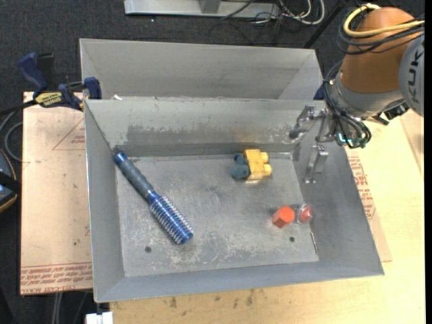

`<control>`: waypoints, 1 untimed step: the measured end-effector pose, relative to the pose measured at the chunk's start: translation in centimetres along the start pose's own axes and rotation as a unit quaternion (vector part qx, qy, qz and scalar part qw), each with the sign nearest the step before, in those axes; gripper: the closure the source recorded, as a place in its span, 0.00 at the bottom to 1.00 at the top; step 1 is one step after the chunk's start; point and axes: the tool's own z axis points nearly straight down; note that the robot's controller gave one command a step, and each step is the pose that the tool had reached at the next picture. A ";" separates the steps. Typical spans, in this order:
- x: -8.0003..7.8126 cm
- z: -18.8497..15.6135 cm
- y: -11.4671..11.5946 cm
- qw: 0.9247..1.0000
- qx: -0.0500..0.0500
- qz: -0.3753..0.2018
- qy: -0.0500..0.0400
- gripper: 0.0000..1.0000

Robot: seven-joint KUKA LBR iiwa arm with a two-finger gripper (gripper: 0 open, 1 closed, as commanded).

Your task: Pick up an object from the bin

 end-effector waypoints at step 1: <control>6.9 9.6 -2.4 1.000 0.000 -0.005 0.002 0.00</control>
Offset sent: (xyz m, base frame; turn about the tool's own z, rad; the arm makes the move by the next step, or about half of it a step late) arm -0.0657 -0.0235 -0.0900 -0.0156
